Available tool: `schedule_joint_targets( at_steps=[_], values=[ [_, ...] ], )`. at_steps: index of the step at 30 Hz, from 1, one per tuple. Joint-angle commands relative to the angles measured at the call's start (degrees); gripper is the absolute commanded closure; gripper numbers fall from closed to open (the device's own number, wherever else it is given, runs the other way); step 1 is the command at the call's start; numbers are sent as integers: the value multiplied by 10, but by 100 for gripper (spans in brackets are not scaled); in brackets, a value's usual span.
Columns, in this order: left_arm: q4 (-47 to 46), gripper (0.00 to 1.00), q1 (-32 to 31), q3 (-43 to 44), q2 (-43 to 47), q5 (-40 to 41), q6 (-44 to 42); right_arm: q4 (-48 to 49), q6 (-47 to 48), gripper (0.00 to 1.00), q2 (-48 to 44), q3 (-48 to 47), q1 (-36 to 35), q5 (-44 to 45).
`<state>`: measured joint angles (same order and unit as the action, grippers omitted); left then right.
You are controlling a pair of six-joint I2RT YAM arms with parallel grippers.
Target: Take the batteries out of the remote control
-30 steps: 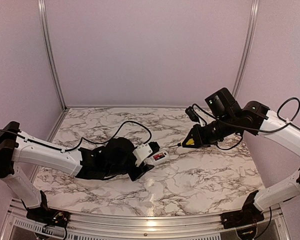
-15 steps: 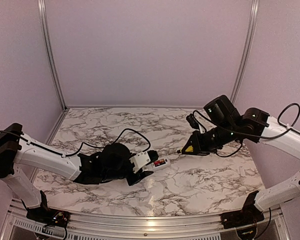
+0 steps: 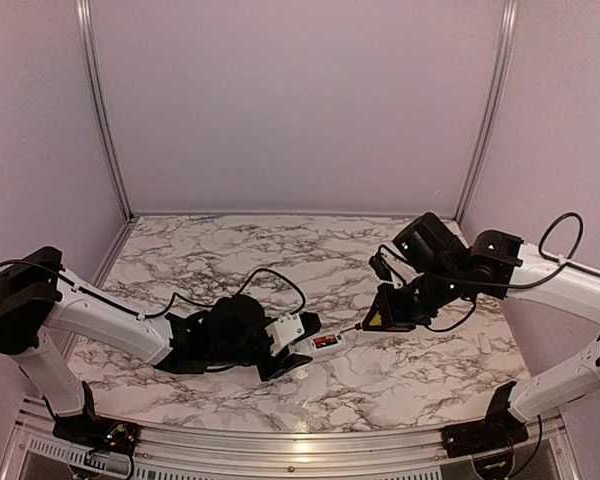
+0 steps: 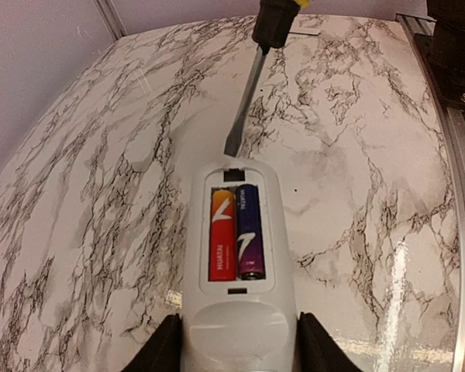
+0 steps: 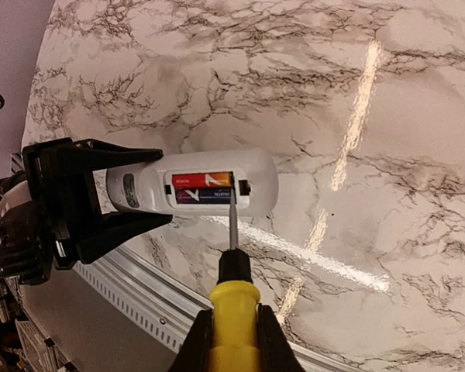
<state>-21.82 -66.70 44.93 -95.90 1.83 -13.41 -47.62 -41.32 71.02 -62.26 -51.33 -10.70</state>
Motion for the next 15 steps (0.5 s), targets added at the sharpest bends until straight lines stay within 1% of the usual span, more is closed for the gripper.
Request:
schedule_joint_targets(
  at_steps=[1, 15],
  values=[
    [-16, 100, 1, 6, -19, -37, 19, -14, -19, 100, 1, 3, -10, 19],
    [-1, 100, -8, 21, -54, -50, 29, -4, -42, 100, -20, 56, -14, 9]
  ],
)
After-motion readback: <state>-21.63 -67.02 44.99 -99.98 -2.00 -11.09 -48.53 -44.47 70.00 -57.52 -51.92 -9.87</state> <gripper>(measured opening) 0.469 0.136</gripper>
